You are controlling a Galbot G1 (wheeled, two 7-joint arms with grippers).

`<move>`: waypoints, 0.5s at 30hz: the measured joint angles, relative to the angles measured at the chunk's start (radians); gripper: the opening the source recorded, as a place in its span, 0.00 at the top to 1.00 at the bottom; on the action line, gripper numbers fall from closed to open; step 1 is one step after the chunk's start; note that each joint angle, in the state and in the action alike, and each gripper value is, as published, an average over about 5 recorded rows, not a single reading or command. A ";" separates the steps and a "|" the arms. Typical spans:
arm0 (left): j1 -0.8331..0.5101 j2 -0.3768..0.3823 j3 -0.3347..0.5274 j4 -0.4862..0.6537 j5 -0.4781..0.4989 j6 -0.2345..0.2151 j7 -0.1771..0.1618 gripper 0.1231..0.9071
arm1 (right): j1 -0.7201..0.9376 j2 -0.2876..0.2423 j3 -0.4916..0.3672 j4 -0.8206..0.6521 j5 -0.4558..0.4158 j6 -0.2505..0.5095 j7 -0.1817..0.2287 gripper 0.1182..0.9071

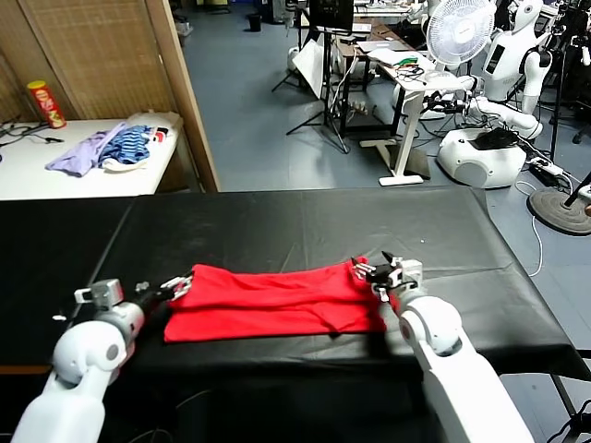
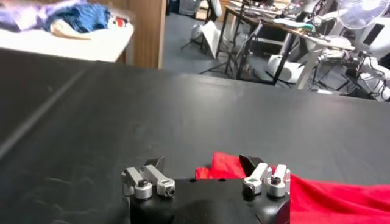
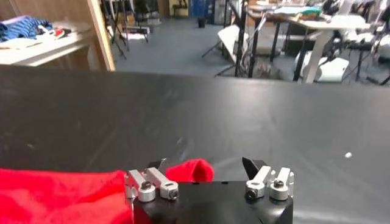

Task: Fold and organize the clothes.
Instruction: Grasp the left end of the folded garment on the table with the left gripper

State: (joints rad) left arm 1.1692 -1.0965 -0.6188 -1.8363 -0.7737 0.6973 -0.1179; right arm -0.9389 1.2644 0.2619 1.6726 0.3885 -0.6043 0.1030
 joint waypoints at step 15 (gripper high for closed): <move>-0.017 -0.034 0.035 0.056 0.106 -0.074 0.070 0.69 | -0.016 0.054 -0.005 -0.031 -0.061 0.058 0.030 0.58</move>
State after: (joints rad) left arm 1.1521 -1.1303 -0.5839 -1.7801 -0.6673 0.6238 -0.0484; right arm -0.9548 1.3186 0.2571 1.6413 0.3273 -0.5461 0.1328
